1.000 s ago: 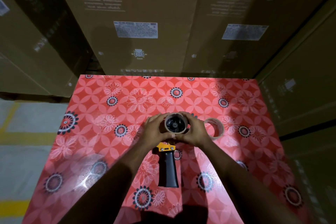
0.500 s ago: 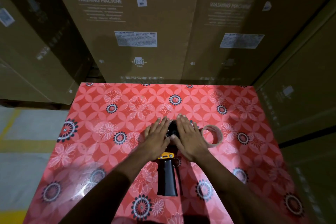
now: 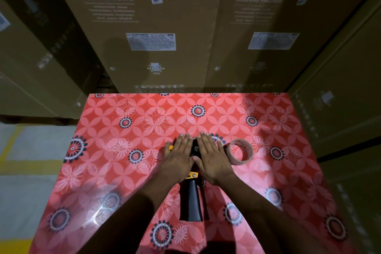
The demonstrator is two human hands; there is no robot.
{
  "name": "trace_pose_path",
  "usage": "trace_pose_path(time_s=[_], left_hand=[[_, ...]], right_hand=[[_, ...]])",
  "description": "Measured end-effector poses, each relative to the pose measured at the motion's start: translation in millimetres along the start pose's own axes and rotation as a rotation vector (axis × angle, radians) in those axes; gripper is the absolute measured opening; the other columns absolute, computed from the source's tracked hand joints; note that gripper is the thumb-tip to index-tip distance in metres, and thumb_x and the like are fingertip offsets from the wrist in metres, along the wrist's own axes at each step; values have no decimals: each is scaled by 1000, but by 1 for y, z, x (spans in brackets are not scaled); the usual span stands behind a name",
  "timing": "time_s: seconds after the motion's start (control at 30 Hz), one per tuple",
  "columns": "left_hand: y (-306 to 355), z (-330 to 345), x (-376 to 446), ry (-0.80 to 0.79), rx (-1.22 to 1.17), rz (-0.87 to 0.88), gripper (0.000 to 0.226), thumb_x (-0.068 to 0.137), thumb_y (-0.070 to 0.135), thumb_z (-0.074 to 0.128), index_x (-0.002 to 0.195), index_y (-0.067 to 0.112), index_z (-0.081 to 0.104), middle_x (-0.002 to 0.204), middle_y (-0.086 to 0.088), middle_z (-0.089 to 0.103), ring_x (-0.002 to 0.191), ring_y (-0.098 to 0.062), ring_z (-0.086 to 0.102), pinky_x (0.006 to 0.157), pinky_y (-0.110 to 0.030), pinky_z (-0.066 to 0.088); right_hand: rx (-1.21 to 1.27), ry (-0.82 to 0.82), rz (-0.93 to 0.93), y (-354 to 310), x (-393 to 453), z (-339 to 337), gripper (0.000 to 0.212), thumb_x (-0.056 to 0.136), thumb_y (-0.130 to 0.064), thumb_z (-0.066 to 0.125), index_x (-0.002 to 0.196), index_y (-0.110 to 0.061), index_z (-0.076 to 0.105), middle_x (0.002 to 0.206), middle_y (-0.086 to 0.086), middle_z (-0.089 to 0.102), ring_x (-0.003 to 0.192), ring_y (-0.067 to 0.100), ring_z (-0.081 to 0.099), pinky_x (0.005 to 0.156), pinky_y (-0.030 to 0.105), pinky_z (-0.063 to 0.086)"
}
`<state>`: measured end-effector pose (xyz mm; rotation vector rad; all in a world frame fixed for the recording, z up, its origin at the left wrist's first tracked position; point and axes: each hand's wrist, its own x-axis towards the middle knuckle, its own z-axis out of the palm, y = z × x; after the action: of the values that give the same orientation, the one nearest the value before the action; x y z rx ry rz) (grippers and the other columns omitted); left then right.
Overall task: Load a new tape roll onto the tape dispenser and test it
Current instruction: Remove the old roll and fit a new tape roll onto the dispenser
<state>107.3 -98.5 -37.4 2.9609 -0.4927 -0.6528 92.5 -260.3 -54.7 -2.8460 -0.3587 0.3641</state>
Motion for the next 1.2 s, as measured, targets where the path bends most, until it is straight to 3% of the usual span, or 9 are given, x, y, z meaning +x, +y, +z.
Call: trace_pose_path(time_s=[0.3, 0.47, 0.57, 0.7, 0.83, 0.93, 1.03, 1.1, 1.2], left_hand=[[-3, -4, 1, -36, -76, 12, 66, 108, 44, 22, 158, 20, -13, 166, 4, -21, 151, -15, -23, 122, -51, -11], [-17, -2, -7, 62, -343, 76, 69, 106, 42, 38, 160, 26, 0, 168, 4, -10, 152, -14, -16, 122, -43, -11], [-32, 11, -34, 165, -338, 111, 62, 106, 36, 41, 160, 27, 12, 169, 6, -3, 153, -12, -9, 124, -38, -2], [-52, 40, -74, 243, -236, 143, 54, 106, 33, 39, 158, 26, 22, 168, 8, 0, 154, -12, -6, 124, -34, 4], [-58, 50, -86, 229, -281, 155, 58, 105, 27, 44, 158, 29, 21, 163, 14, -6, 150, -7, -13, 125, -36, 2], [-58, 48, -87, 227, -377, 178, 38, 99, 26, 52, 136, 23, 48, 167, 10, 1, 153, -10, -9, 126, -38, 9], [-61, 47, -89, 246, -394, 208, 14, 95, 36, 57, 95, 23, 51, 166, 10, 5, 153, -10, -6, 125, -36, 9], [-59, 43, -90, 253, -429, 190, 19, 97, 38, 55, 87, 24, 48, 164, 13, 12, 152, -9, 1, 122, -33, 8], [-54, 33, -81, 348, -392, 120, 11, 99, 30, 52, 89, 25, 50, 162, 6, 32, 147, -16, 24, 119, -42, 26]], right_hand=[[-22, -43, 43, -2, 2, -2, 87, 89, -65, -6, 161, -16, -1, 170, 4, -5, 157, 27, -2, 125, 55, 9], [-102, -80, 59, -6, -1, -12, 90, 87, -70, -8, 161, -18, -3, 170, 2, -6, 157, 26, -3, 124, 56, 3], [-45, 12, 10, -16, -18, -12, 72, 102, -57, 16, 161, -17, 7, 170, 6, 4, 158, 24, 1, 125, 51, 1], [49, 181, 36, -48, -65, 10, 65, 97, -43, 47, 154, -15, 33, 160, 20, 33, 148, 38, 31, 120, 50, 32], [91, 72, 130, -78, -97, 31, 70, 101, -42, 43, 159, -14, 14, 162, 23, 24, 130, 37, 51, 93, 40, 52], [119, 3, 193, -85, -96, 40, 70, 107, -36, 36, 161, -14, -2, 169, 17, 7, 99, 28, 71, 59, 33, 47], [91, -6, 206, -89, -94, 39, 73, 106, -30, 39, 160, -11, -5, 168, 19, 8, 92, 28, 72, 57, 33, 45], [100, -1, 199, -90, -96, 34, 75, 104, -31, 43, 160, -11, -3, 166, 18, 13, 94, 30, 71, 58, 33, 39], [70, -15, 194, -86, -97, 31, 79, 102, -27, 48, 160, -11, -3, 165, 17, 13, 93, 29, 70, 59, 32, 36]])
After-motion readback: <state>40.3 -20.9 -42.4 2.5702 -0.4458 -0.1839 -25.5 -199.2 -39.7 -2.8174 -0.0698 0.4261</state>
